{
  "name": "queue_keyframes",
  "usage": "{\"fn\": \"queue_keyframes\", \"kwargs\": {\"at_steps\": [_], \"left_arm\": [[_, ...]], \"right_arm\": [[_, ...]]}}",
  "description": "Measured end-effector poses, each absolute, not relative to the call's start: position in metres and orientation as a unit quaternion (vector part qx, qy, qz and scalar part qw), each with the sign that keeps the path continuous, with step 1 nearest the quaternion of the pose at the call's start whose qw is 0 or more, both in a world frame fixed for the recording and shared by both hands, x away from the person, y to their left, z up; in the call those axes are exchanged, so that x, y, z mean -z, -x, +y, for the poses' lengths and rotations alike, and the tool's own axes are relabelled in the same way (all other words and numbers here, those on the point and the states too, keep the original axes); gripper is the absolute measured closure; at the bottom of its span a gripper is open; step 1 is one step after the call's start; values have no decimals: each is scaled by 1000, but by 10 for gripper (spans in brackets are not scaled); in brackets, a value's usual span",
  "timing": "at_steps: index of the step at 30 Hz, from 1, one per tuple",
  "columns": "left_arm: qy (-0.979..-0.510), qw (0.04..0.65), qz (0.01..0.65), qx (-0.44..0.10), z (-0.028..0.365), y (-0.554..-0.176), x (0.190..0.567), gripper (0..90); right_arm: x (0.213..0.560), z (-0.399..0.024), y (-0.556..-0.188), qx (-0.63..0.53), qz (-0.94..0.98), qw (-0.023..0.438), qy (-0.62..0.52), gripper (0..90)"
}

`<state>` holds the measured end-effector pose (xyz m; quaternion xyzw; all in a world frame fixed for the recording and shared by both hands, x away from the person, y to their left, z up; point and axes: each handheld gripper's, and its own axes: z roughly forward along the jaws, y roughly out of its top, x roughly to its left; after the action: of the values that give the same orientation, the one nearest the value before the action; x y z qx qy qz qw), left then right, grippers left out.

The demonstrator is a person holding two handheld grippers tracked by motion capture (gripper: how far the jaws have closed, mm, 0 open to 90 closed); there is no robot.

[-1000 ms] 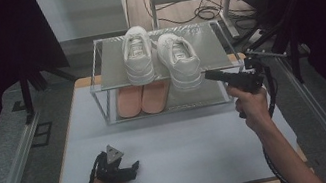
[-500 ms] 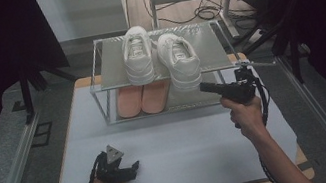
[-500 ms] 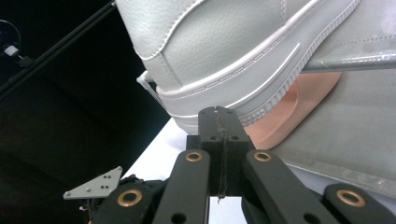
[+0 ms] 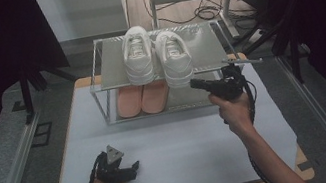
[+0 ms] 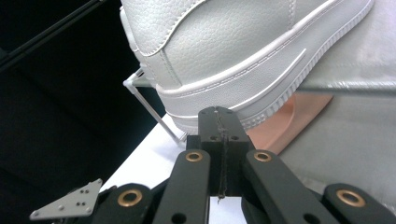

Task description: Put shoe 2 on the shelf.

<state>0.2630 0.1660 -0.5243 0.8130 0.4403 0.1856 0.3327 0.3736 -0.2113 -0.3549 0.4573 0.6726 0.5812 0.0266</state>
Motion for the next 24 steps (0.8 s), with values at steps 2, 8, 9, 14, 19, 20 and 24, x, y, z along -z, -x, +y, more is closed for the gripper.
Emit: {"fn": "queue_keyframes", "kwargs": {"at_steps": [2, 8, 9, 14, 19, 20, 24], "left_arm": [[-813, 333, 440, -186, 166, -263, 524, 155], [-813, 333, 441, -184, 166, -263, 524, 155], [-813, 334, 441, -184, 166, -263, 524, 156], [-813, 333, 440, -183, 166, -263, 524, 156], [-814, 333, 440, -184, 166, -263, 524, 156], [-814, 333, 440, -184, 166, -263, 524, 156], [-814, 332, 439, -185, 166, -263, 524, 156]], "right_arm": [[356, -206, -379, -579, 673, 33, -459, 900], [360, -196, -392, -582, 668, 37, -462, 900], [361, -195, -395, -582, 667, 38, -464, 900], [363, -189, -404, -580, 666, 45, -467, 900], [364, -186, -410, -579, 664, 50, -470, 900], [364, -185, -410, -581, 664, 51, -469, 900], [363, -184, -410, -579, 666, 57, -467, 900]]}}
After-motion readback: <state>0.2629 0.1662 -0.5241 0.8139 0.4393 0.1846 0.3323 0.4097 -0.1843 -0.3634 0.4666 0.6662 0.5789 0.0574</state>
